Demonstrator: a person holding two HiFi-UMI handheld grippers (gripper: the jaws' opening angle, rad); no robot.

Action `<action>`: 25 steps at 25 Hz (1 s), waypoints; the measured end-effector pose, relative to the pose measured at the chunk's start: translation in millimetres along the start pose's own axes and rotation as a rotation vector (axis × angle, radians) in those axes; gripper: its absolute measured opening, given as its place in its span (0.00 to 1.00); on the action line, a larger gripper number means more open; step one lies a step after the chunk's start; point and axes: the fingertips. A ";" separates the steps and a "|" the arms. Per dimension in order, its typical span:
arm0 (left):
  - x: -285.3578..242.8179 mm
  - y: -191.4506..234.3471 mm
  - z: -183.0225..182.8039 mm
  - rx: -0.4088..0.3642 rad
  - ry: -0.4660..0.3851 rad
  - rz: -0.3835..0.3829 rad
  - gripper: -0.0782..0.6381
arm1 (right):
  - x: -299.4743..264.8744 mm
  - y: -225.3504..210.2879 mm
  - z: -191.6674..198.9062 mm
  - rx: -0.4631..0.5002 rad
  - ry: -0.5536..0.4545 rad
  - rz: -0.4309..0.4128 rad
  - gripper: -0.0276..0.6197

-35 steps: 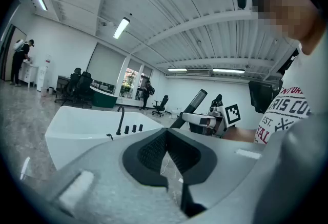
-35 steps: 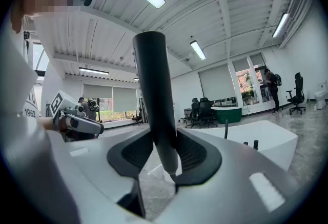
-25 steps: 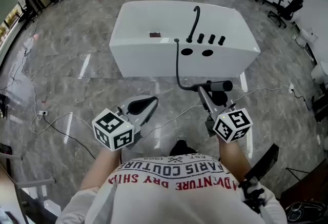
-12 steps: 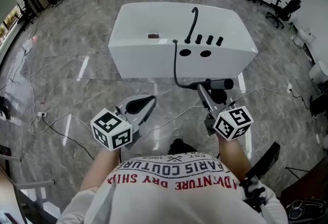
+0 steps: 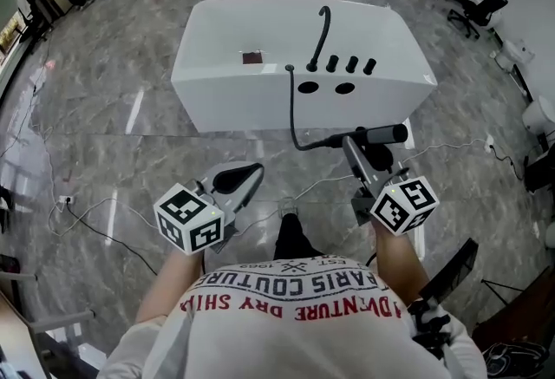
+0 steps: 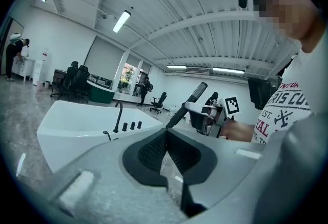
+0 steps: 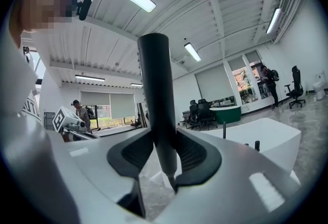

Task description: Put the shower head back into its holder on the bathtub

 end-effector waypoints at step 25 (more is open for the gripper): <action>-231.6 178.2 -60.8 0.117 0.157 0.007 0.11 | -183.5 -219.5 -79.9 -0.148 -0.074 -0.075 0.26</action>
Point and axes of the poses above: the fingertips, and each gripper's own axes: x backward along the fingers, y to its left, z out of its underside
